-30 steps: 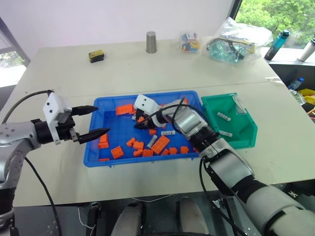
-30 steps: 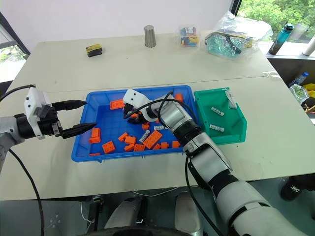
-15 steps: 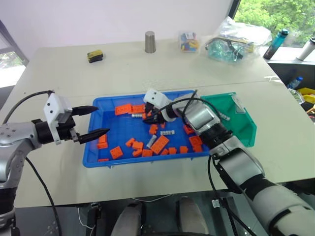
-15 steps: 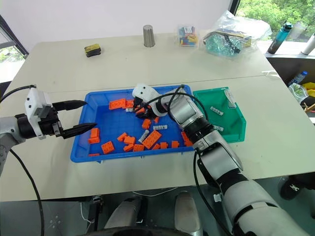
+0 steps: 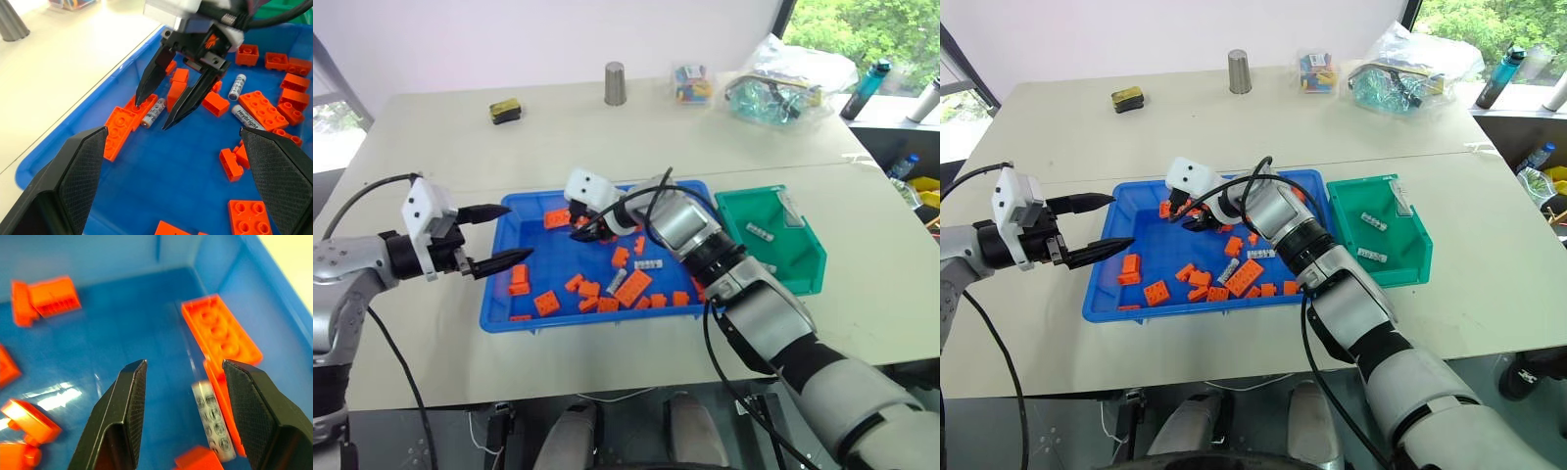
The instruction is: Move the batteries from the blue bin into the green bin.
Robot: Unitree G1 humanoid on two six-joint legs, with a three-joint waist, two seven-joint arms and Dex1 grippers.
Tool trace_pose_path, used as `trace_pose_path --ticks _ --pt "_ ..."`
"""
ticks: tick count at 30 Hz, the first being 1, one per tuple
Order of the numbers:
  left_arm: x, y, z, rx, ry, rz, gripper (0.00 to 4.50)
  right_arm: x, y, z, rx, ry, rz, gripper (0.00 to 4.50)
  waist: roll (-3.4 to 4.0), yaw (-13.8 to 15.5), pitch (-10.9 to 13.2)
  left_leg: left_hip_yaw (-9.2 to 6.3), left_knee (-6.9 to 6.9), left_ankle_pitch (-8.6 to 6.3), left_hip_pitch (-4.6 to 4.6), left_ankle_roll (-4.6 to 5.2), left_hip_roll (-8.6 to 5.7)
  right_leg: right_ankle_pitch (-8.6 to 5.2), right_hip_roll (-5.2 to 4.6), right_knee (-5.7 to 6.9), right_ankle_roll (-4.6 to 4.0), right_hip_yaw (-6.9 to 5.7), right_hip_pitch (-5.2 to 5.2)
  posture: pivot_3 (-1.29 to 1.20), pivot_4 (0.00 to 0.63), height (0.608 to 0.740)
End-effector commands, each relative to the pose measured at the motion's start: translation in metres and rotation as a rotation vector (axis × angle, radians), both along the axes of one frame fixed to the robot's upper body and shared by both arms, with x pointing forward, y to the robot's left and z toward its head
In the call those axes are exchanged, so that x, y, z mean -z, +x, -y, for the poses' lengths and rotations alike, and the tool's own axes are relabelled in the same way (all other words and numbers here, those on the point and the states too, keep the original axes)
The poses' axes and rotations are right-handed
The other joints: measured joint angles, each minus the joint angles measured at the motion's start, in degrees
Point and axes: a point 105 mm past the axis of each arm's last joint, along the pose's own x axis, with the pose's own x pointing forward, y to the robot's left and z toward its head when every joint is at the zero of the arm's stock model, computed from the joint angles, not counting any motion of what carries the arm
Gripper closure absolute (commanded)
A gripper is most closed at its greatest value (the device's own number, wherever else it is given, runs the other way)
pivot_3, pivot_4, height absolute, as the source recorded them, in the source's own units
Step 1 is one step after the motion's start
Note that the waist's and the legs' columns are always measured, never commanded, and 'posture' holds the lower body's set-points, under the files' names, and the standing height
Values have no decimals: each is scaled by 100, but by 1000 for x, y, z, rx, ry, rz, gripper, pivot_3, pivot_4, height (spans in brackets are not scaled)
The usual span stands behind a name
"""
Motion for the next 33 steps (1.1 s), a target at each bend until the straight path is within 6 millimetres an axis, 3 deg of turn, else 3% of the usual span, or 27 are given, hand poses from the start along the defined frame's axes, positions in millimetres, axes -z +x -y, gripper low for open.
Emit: trace_pose_path --ticks 1,16,28,33 --pt "-11 -2 -1 -1 11 49 0 0 4 0 -5 5 26 1974 0 -13 0 0 0 0 0 0 1 0 1 0 0 0 -1 0 150 727" --pt "-12 -2 0 -3 12 54 0 20 3 5 -6 -19 8 1974 0 -36 0 0 0 0 0 0 2 0 2 2 0 0 -1 0 150 727" --pt "-11 1 5 14 6 55 0 -8 -10 2 -41 36 77 1974 0 -21 0 1 1 0 0 0 2 0 1 3 0 0 -2 0 150 727" --pt "-10 2 6 18 5 55 0 -3 -15 3 -38 35 62 1974 0 -15 0 1 1 0 0 0 2 0 1 4 0 0 -2 0 150 727"
